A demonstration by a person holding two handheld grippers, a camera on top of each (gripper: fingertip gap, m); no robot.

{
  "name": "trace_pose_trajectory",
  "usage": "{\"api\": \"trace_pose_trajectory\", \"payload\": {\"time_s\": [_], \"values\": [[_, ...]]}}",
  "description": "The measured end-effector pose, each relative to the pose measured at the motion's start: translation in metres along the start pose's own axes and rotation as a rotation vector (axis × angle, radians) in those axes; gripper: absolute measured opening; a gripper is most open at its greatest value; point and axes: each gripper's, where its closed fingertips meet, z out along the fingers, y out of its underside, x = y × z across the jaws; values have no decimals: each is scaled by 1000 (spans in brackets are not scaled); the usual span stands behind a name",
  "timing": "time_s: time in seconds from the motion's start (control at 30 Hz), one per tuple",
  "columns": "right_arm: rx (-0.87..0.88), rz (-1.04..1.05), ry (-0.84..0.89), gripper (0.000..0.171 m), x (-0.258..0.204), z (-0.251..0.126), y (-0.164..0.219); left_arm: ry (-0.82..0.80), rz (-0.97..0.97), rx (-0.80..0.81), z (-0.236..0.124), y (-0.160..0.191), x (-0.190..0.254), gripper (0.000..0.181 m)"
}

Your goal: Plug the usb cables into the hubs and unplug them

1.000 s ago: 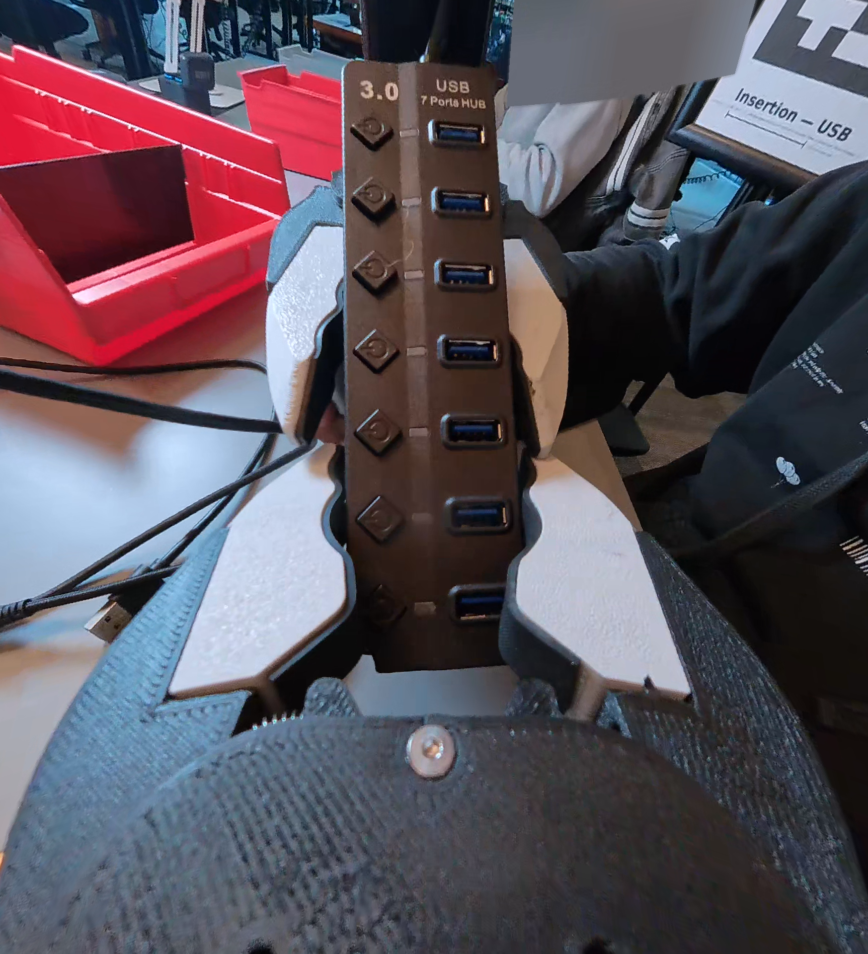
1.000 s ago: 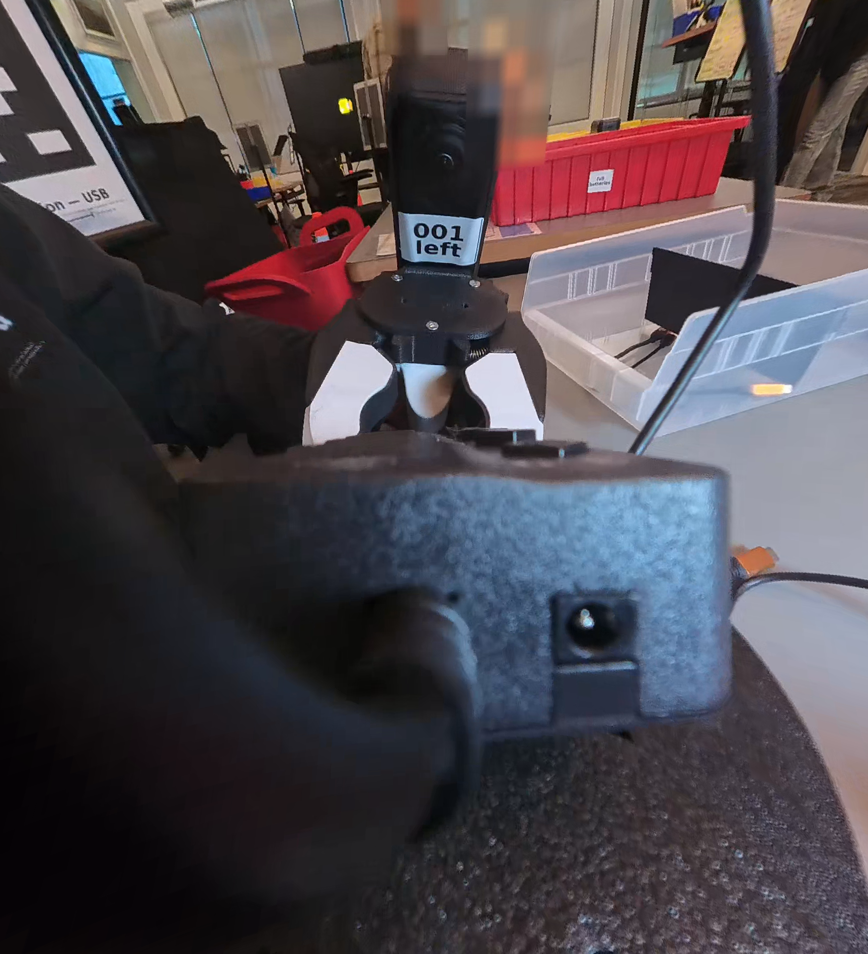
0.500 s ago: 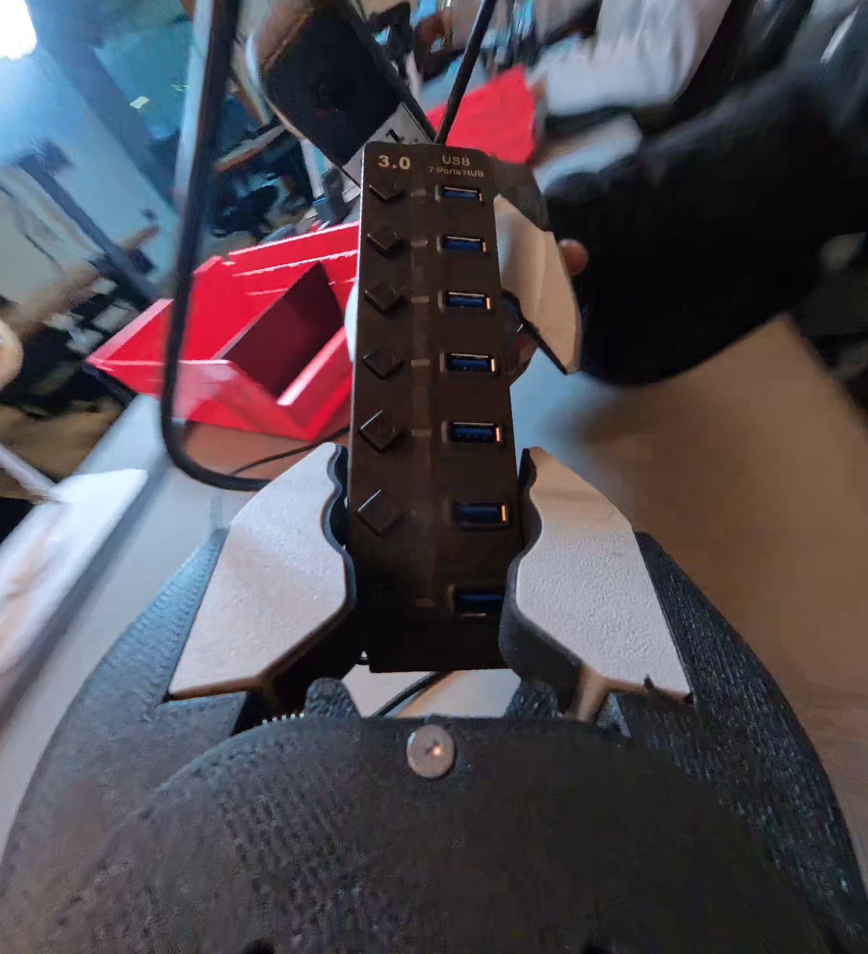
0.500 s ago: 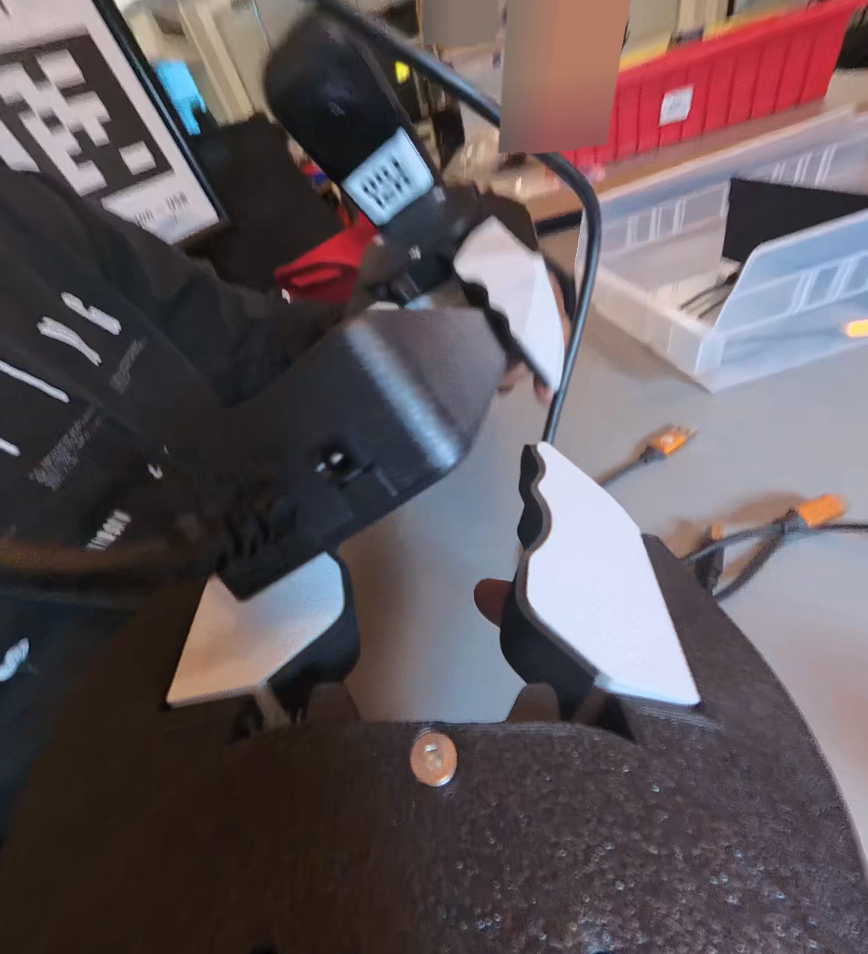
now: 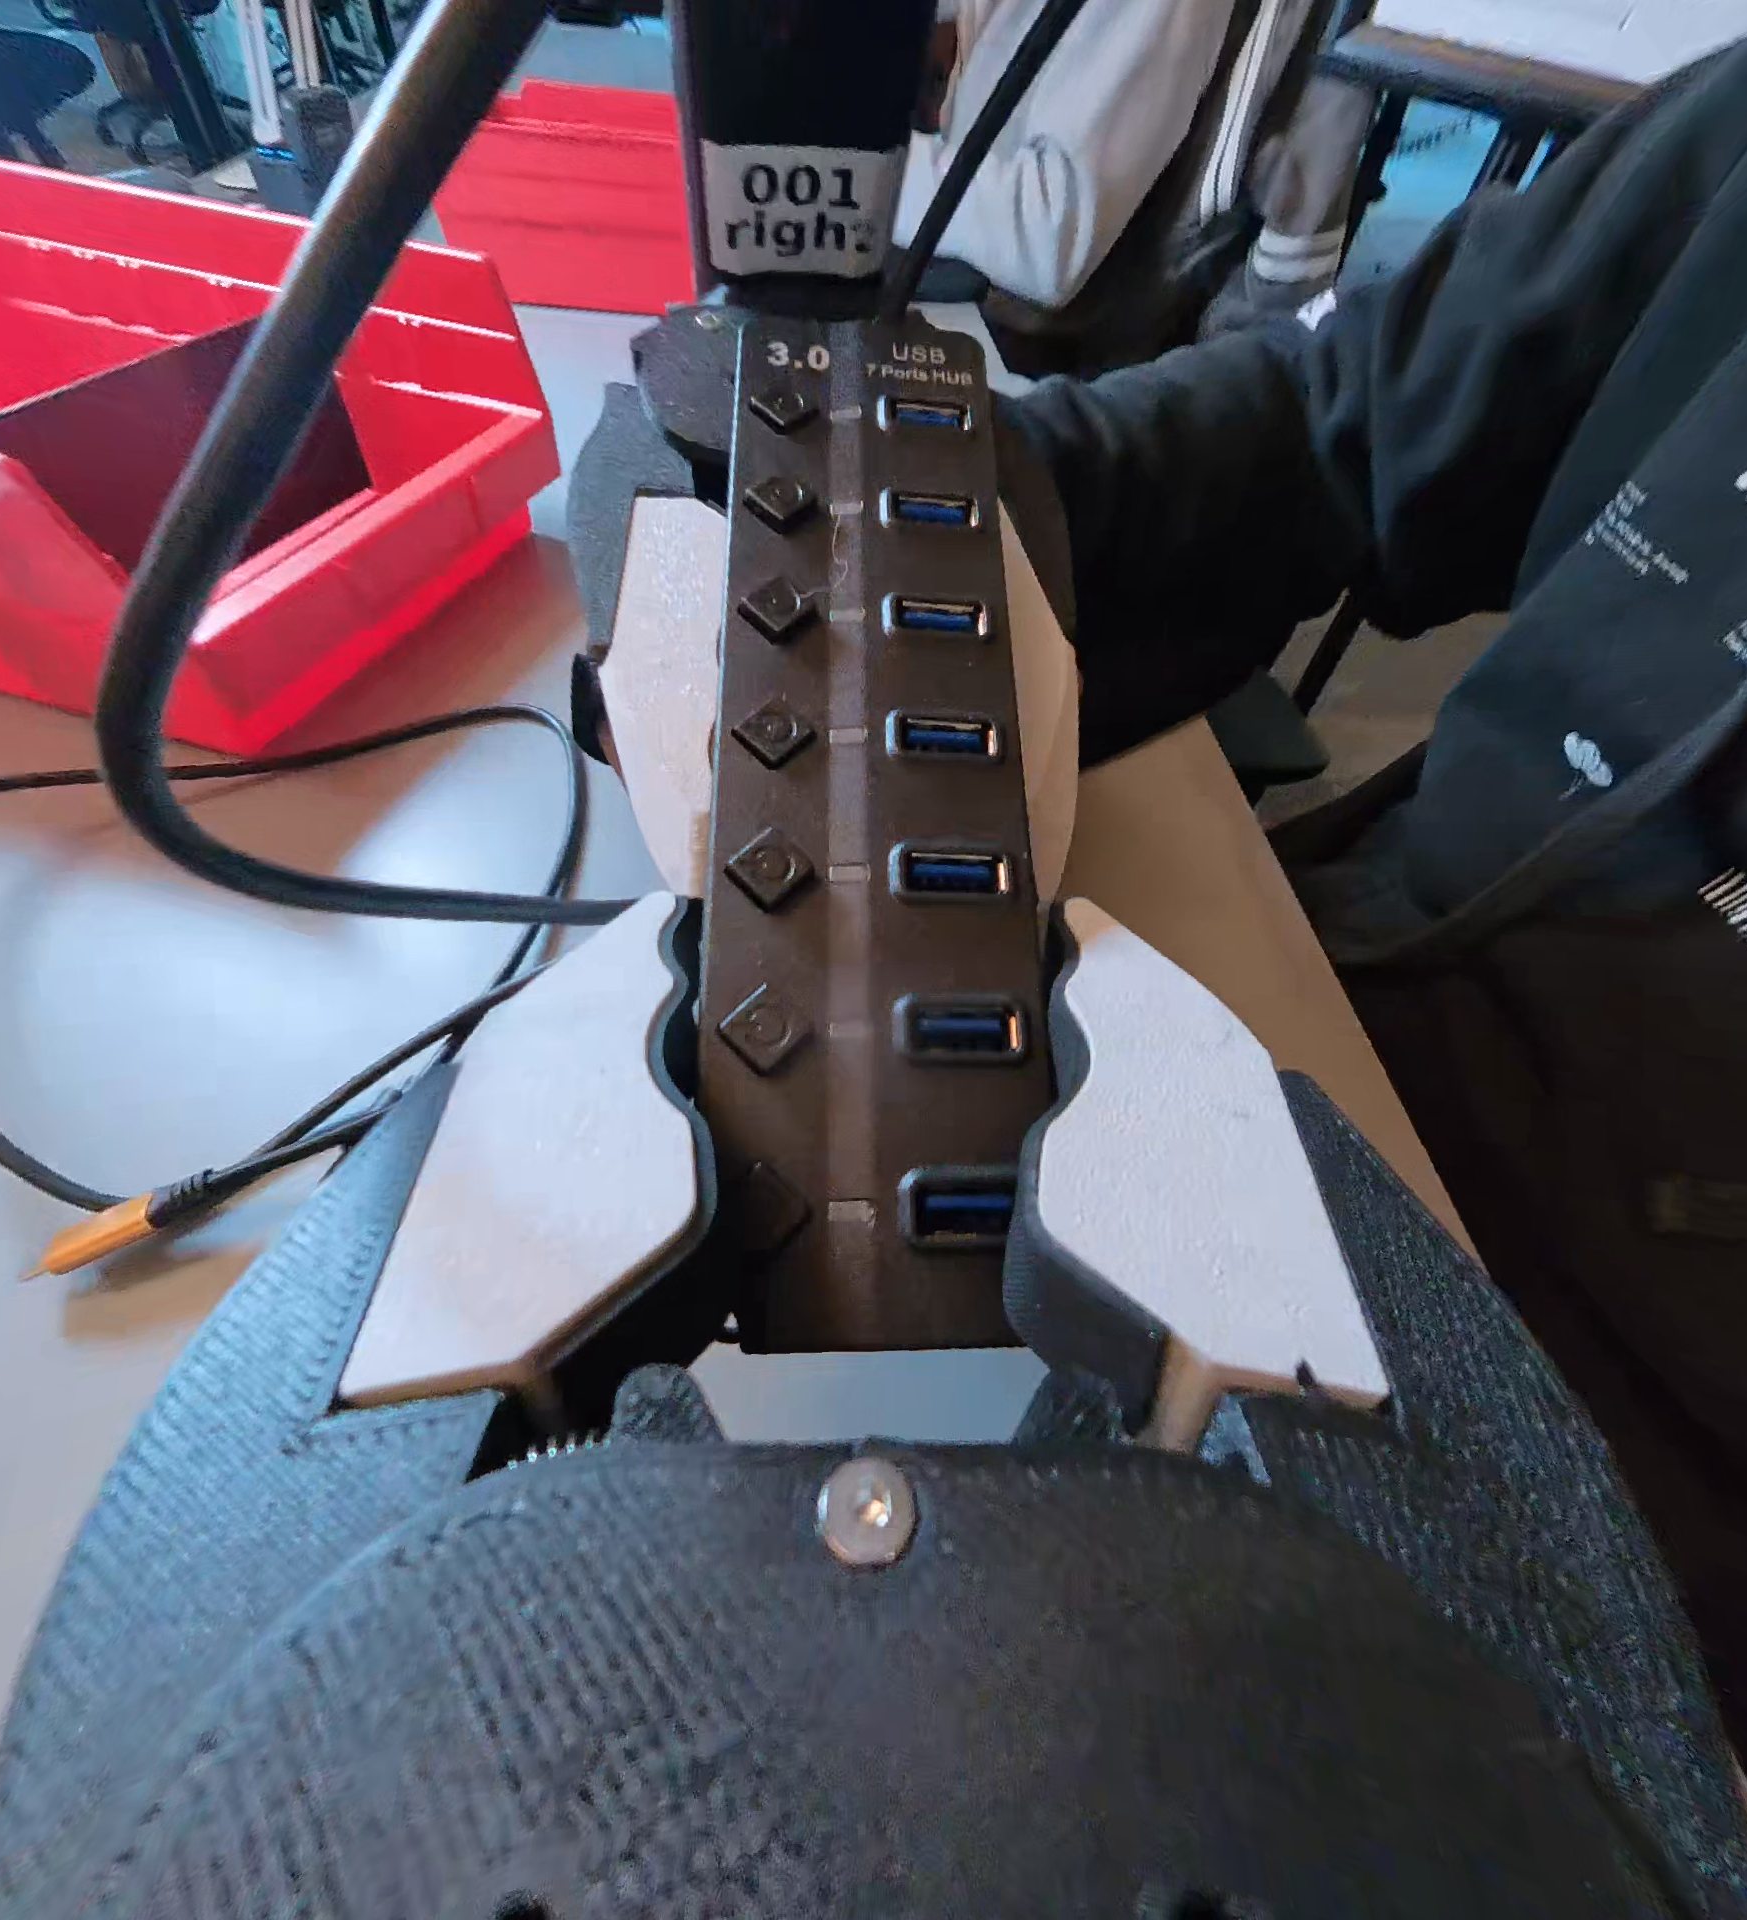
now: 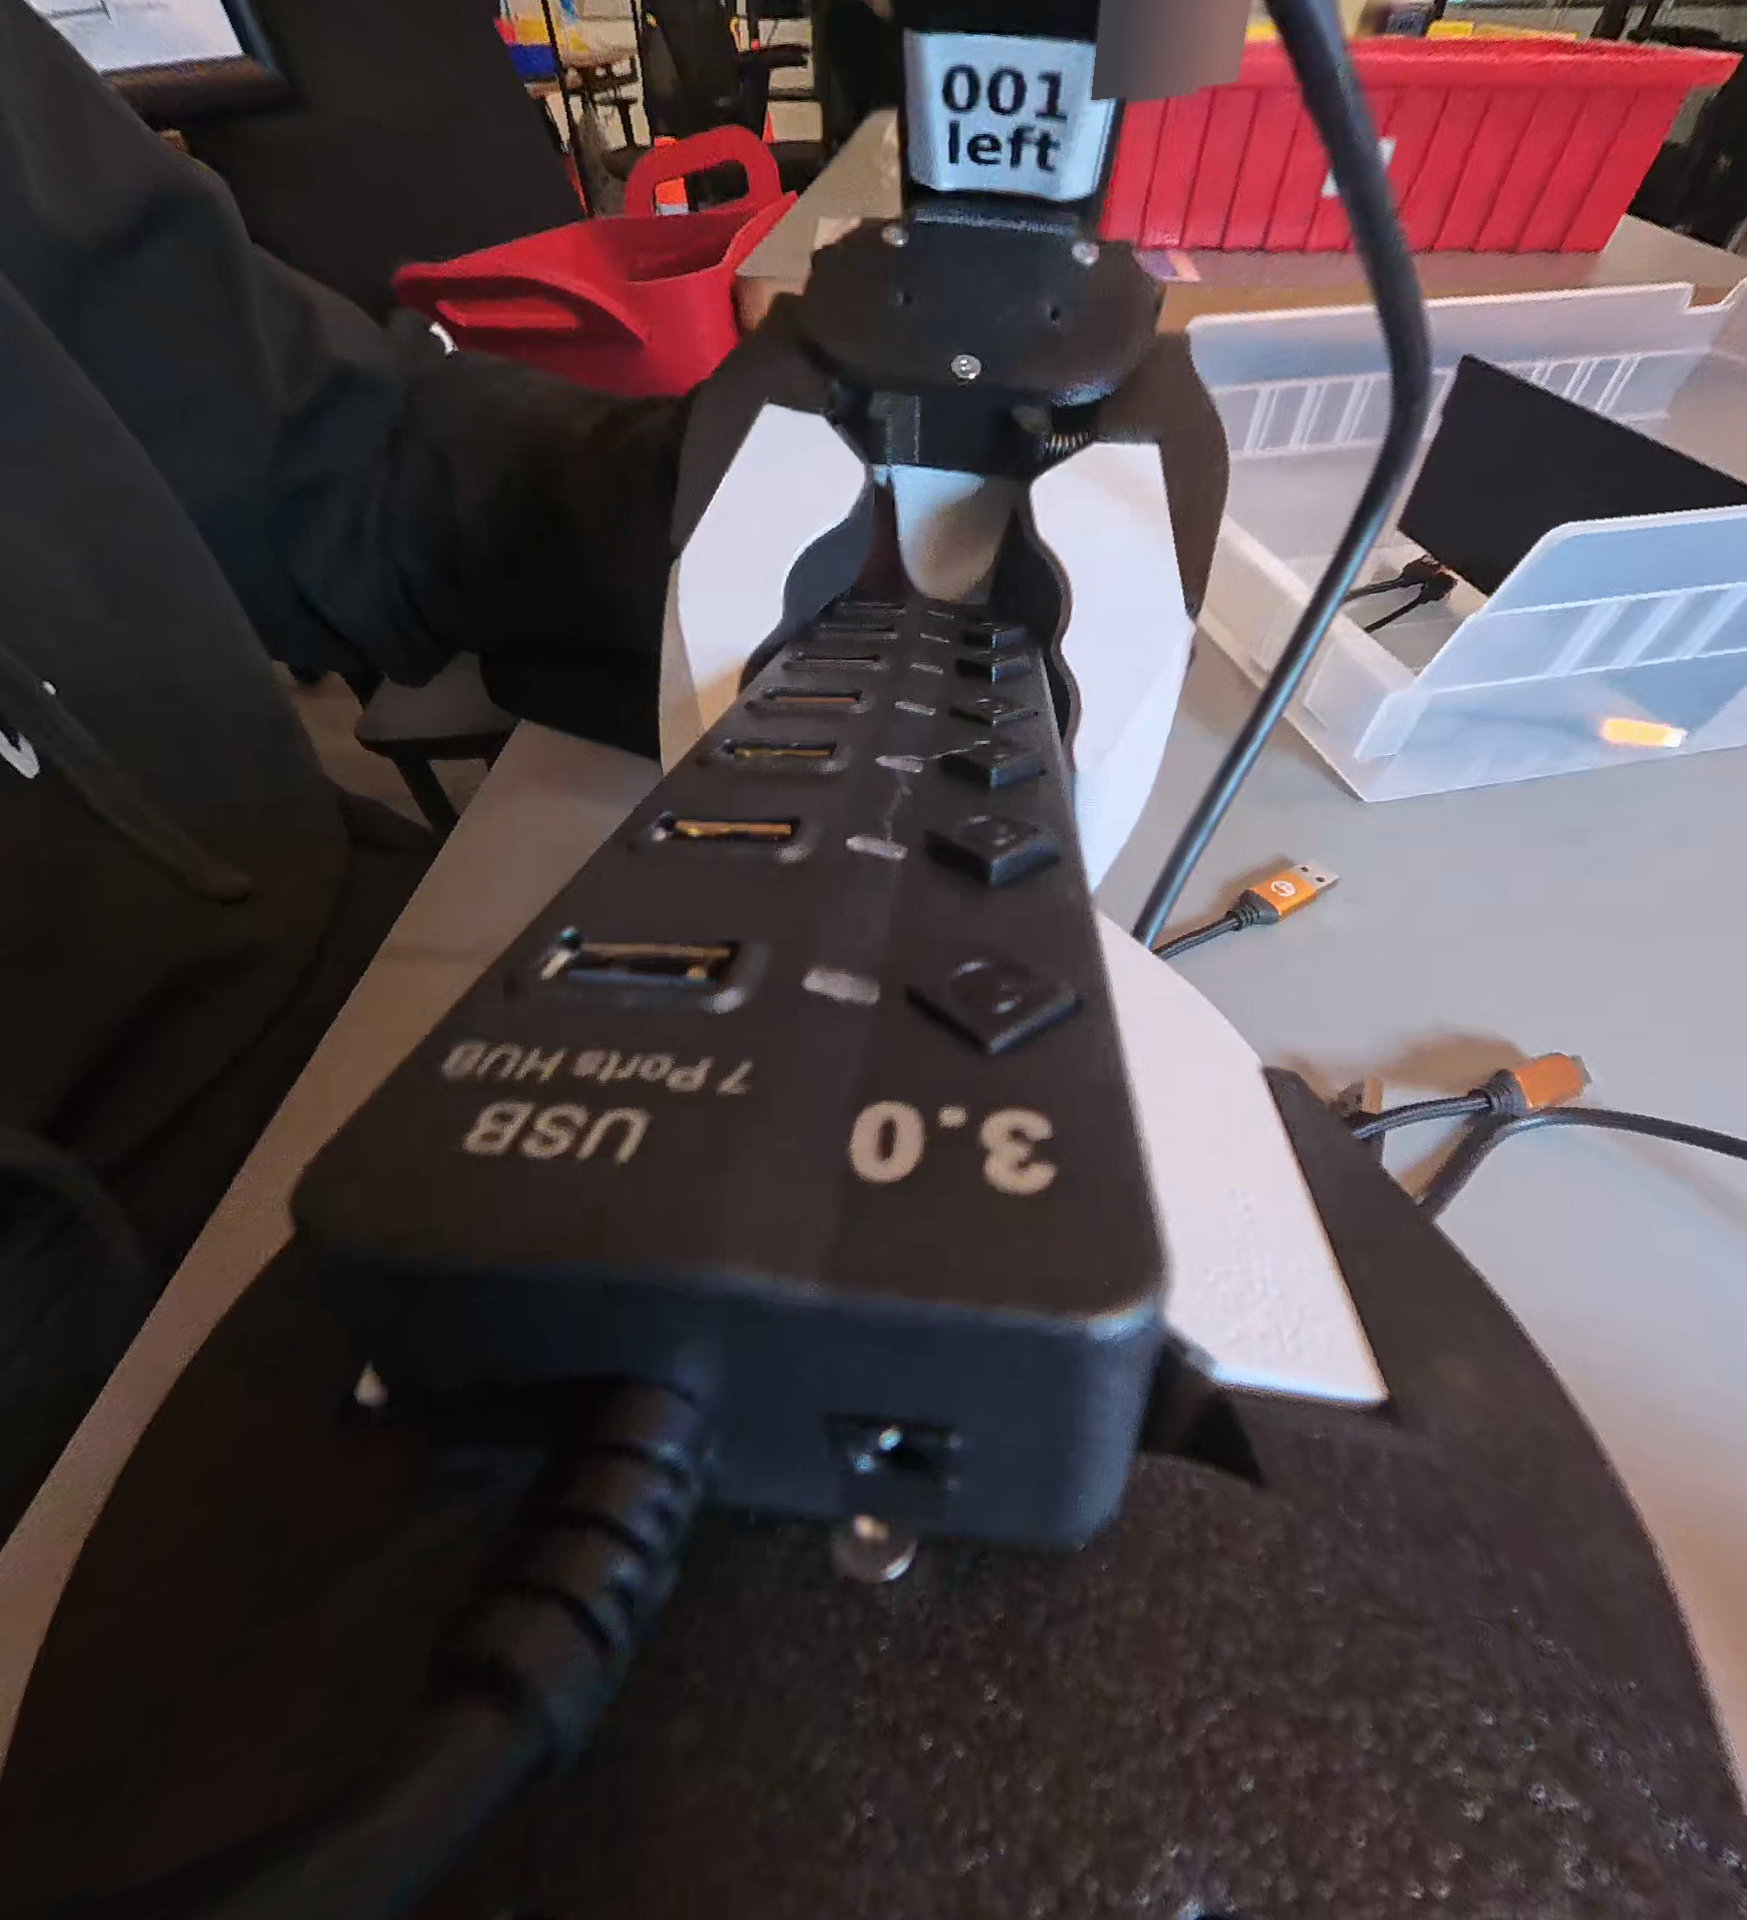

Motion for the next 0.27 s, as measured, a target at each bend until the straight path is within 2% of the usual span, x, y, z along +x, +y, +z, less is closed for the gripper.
{"api": "trace_pose_trajectory", "payload": {"time_s": [0.03,0.07,0.1,0.17,0.27], "values": [[17,7,12,81,2,0,-3,-6,-7,15,-2,-2,-2,64],[43,20,20,81,5,-1,-7,-13,-11,23,-3,-3,-4,64],[75,37,29,67,7,-4,-13,-17,-11,21,-3,-2,-5,64],[100,43,50,74,11,-8,-19,-11,-15,9,2,2,-4,64],[91,51,7,72,2,-7,-18,11,-12,-6,9,6,0,64]]}}
